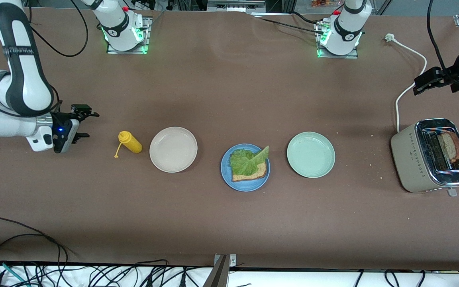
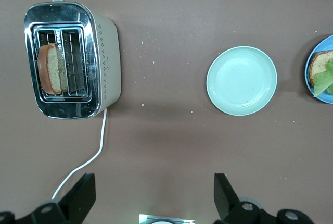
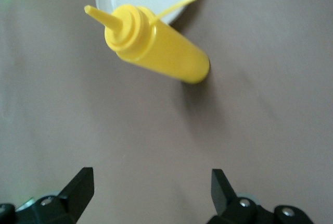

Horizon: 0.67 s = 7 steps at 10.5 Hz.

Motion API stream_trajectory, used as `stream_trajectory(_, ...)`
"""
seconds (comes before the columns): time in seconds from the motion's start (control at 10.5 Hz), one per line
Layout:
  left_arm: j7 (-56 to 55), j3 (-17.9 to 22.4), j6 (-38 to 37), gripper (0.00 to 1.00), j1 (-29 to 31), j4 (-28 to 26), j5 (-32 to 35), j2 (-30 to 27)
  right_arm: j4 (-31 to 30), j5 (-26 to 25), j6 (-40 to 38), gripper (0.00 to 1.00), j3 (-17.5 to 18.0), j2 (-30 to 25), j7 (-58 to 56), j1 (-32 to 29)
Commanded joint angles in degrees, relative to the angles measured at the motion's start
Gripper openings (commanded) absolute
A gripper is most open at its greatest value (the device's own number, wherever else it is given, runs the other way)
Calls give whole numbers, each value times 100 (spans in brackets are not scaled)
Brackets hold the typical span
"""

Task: Make sandwich in blue plate with both arms
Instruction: 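Move the right gripper back toward the yellow squeeze bottle, then grasp the yellow squeeze bottle with the right gripper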

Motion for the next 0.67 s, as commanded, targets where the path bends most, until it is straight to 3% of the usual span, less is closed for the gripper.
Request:
stream_trajectory(0.0, -40, -9, -76, 100, 4, 160, 134, 69, 34, 1362, 111, 100, 88, 529, -2290, -265)
stream_trajectory(0.48, -40, -9, -76, 100, 4, 160, 125, 69, 34, 2716, 15, 100, 88, 768, -4444, -265)
stream_trajectory(0.57, -40, -9, -76, 100, 4, 160, 125, 69, 25, 2797, -125, 100, 88, 802, -4770, -265)
